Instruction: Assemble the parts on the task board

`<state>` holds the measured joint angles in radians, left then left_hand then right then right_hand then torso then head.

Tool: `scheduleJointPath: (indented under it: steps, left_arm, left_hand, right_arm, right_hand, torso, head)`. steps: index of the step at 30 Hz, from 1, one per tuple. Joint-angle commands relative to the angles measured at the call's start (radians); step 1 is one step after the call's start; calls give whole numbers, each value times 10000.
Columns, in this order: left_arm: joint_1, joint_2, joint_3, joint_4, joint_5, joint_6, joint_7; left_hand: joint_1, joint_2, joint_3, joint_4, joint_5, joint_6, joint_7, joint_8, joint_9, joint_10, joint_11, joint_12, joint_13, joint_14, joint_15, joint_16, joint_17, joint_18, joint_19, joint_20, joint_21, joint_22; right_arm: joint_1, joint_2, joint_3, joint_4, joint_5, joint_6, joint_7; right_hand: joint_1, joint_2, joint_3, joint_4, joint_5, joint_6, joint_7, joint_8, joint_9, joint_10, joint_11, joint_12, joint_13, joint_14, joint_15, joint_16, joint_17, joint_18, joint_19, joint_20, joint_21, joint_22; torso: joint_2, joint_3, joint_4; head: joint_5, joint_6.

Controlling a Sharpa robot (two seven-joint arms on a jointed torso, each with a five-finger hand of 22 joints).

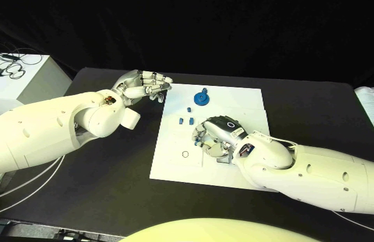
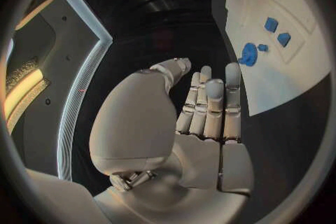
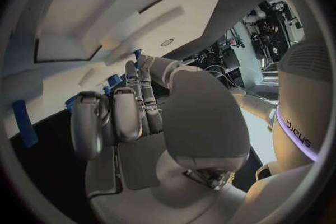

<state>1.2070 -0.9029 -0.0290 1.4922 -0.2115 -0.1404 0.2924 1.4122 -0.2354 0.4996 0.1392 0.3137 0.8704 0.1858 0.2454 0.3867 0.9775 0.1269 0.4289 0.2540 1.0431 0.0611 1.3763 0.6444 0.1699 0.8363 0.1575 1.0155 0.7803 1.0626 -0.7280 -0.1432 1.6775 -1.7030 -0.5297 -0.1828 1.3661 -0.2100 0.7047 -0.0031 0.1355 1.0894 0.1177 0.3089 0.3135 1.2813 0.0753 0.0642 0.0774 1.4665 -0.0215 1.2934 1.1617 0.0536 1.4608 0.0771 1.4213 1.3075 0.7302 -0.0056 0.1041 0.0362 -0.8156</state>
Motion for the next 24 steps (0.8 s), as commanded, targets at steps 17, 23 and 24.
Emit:
scheduleJointPath:
  steps: [17,23,24]
  left_arm:
    - [1,17,10,33,5,149,33]
    - [1,15,10,25,4,151,20]
    - [1,15,10,22,4,151,19]
  left_hand:
    - [65,-10,-31,-37,38,-56,26,-34,-10,-72,-26,41,15,-35,0,4,-10,127,-3,34,-54,-9]
    - [72,1,-31,-38,40,-58,30,-31,-10,-87,-22,48,20,-39,4,7,-10,128,-3,40,-58,-10]
    - [72,1,-31,-38,40,-58,30,-31,-10,-87,-22,48,20,-39,4,7,-10,128,-3,40,-58,-10]
  right_arm:
    - [-41,121,-55,-39,-593,675,-129]
    - [-41,73,-63,-42,-471,717,15]
    - [-41,65,-64,-44,-458,703,28]
  right_hand:
    - [-283,-73,-40,-55,3,-215,133,-75,87,-18,-114,-28,-26,264,34,-11,-179,-73,182,55,-139,923]
    - [-469,-203,-166,-28,-13,-265,137,-111,113,-130,-89,-20,-41,243,63,-25,-242,-56,141,89,-202,871]
    - [-469,-203,-166,-28,-13,-265,137,-111,113,-130,-89,-20,-41,243,63,-25,-242,-56,141,89,-202,871]
  torso:
    - [-5,0,-11]
    - [-9,2,-11]
    - [-9,2,-11]
  head:
    - [2,-12]
    - [-6,-6]
    - [-6,-6]
